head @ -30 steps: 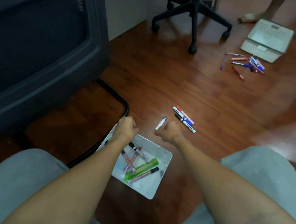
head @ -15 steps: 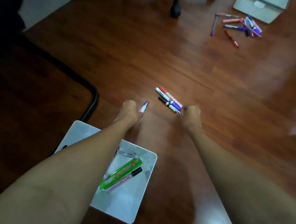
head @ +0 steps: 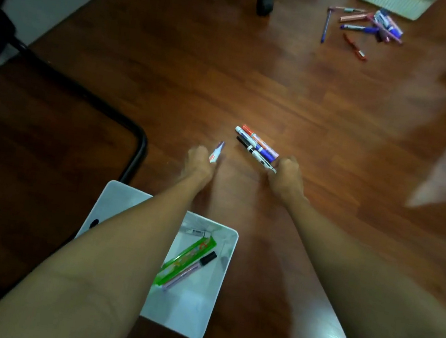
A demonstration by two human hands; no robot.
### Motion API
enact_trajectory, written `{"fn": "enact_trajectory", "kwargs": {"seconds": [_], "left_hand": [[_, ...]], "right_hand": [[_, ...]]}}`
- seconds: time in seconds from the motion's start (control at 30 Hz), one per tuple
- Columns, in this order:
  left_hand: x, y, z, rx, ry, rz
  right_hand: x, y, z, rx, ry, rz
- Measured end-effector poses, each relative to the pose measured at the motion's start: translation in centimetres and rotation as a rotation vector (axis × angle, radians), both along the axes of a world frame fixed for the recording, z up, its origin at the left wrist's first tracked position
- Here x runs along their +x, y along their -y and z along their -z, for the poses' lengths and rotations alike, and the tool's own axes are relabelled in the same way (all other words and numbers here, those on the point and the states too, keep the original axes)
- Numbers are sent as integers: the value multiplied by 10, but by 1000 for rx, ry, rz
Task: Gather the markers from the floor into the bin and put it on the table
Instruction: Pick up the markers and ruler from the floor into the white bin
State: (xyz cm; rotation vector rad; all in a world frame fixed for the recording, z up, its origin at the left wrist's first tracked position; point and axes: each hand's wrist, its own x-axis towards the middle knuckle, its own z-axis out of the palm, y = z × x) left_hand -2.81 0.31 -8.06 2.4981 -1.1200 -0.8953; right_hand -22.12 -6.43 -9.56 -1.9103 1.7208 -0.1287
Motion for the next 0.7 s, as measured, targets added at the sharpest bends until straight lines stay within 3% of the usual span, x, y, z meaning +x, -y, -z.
{"fn": "enact_trajectory", "kwargs": {"seconds": [0.4,0.7], "left_hand": [[19,-68,-123,-58,45,-78],[23,-171,-139,-23,25,-239]], "right_hand": [[28,-74,-102,59,169,-29],[53,-155,-134,92,174,-179]]}}
